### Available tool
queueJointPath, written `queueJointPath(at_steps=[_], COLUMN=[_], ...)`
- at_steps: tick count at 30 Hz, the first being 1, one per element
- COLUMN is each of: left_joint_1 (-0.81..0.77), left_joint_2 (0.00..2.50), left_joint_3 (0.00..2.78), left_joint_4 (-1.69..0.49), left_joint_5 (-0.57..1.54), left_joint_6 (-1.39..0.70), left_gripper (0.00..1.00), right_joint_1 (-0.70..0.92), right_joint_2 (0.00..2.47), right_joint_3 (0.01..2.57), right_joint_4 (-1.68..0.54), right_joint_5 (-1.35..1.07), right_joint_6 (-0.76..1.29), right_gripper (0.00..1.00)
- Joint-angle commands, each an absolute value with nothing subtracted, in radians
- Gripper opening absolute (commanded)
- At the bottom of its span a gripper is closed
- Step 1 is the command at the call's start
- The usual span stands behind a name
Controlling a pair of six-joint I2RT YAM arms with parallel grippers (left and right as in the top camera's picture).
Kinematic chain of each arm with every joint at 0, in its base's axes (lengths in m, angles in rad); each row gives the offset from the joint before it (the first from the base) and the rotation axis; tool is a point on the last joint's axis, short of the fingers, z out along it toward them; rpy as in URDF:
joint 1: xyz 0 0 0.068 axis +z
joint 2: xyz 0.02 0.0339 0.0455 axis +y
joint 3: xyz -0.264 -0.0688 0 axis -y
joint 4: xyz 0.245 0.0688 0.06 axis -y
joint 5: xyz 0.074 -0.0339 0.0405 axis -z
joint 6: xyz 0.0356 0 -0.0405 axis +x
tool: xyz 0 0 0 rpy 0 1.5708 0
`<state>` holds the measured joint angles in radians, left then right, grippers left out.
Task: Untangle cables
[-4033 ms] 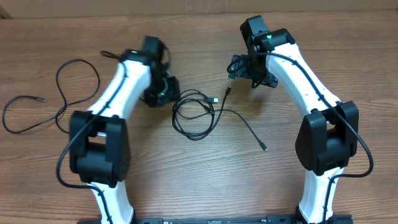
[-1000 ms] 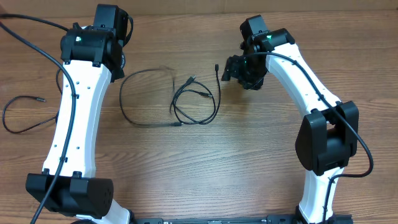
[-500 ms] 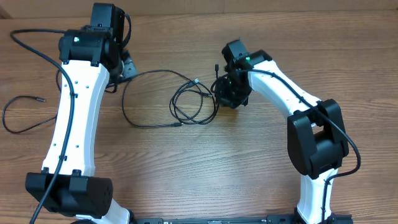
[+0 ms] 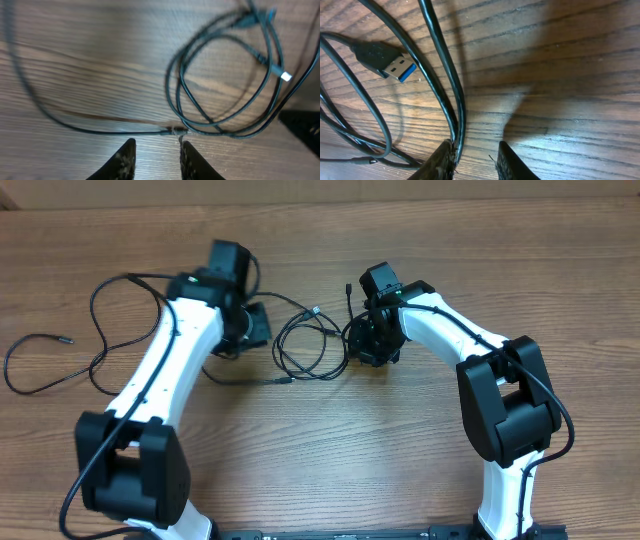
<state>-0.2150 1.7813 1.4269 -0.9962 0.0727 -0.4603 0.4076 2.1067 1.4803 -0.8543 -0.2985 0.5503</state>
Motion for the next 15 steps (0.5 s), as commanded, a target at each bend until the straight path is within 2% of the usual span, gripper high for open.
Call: queueJointPath(at_steps=[1, 5, 13, 15], left_joint_1=[-0.258, -0.288, -0.267, -0.267], left_joint_2=[1.853, 2.002, 2.064, 2.067], left_joint_3=[1.37, 1.363, 1.363, 1.363], left_joint_4=[-0.912, -0.841, -0.799, -0.797], left_joint_5=[0.101, 0.101, 0.052, 0.032], left_joint_6=[-0.442, -0.472, -0.472, -0.471], left_gripper=[0.25, 0.18, 0.26, 0.25], right_joint_1=[0.411, 0.41, 0.41, 0.41], right_joint_2=[2.104, 2.104, 2.104, 2.104], right_joint_3=[1.476, 1.476, 1.476, 1.476], right_joint_4=[-0.849, -0.85, -0.849, -0.848], right_joint_5=[-0.289, -0.289, -0.289, -0.289], right_joint_6=[0.554, 0.554, 0.554, 0.554], right_gripper=[0.27, 0.27, 0.27, 0.27])
